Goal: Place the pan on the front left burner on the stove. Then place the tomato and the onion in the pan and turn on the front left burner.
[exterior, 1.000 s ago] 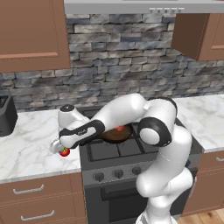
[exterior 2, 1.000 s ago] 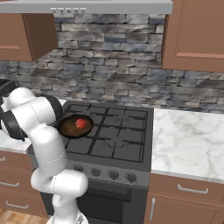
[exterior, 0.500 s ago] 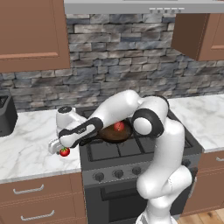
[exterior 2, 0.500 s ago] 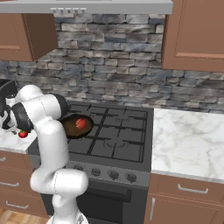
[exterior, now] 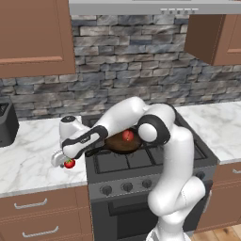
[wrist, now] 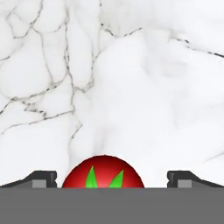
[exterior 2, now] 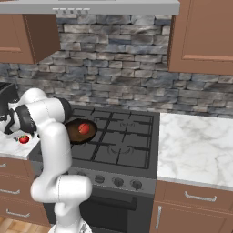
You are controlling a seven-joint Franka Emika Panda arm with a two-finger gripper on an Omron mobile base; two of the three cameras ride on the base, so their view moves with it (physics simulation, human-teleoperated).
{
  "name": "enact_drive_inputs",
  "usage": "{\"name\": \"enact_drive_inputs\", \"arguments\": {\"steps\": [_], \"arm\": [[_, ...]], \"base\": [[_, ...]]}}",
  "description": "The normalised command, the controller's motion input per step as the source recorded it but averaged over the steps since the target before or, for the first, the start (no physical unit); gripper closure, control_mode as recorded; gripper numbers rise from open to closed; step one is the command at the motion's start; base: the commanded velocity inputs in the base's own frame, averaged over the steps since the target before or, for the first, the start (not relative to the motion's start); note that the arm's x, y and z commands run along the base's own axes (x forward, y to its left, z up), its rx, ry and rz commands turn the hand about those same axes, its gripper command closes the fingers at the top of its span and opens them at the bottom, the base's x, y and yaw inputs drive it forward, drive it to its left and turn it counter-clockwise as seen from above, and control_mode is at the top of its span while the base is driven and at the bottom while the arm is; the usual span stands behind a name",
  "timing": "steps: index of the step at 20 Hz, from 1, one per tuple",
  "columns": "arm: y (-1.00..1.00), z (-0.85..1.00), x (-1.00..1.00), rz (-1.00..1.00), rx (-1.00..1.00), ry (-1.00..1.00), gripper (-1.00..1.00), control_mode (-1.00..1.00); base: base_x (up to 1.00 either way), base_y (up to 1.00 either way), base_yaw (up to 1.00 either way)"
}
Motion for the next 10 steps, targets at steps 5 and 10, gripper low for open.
{"name": "enact_drive_inputs", "arguments": {"steps": [5, 10], "arm": [[0.04, -0.20, 0.00, 0.00, 0.00, 0.04, 1.00, -1.00], [0.00, -0.03, 0.00, 0.00, 0.00, 0.01, 1.00, -1.00]], "base": [[0.00, 0.00, 0.00], [0.00, 0.00, 0.00]]}}
